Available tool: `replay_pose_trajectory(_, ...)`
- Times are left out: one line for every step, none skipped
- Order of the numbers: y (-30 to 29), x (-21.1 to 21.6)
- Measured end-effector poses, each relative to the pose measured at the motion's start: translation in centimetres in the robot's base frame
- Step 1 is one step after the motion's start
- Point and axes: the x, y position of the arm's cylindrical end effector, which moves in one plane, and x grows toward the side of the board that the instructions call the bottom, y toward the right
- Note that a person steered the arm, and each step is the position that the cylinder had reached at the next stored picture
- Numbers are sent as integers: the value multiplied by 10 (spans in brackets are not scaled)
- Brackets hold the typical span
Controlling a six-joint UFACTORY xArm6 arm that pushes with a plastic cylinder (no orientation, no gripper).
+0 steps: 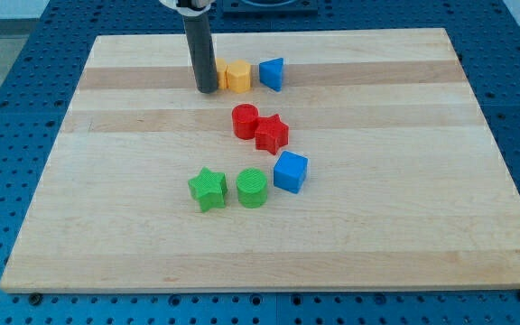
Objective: Push the red star to the top of the blue cube using red circle
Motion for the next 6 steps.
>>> replay_pose_trajectory(13, 22)
replay_pose_trajectory(28, 55)
replay_pose_trajectory(37, 56)
replay_pose_trajectory(47, 60)
replay_pose_trajectory(49, 87)
replay_pose_trajectory(52, 89)
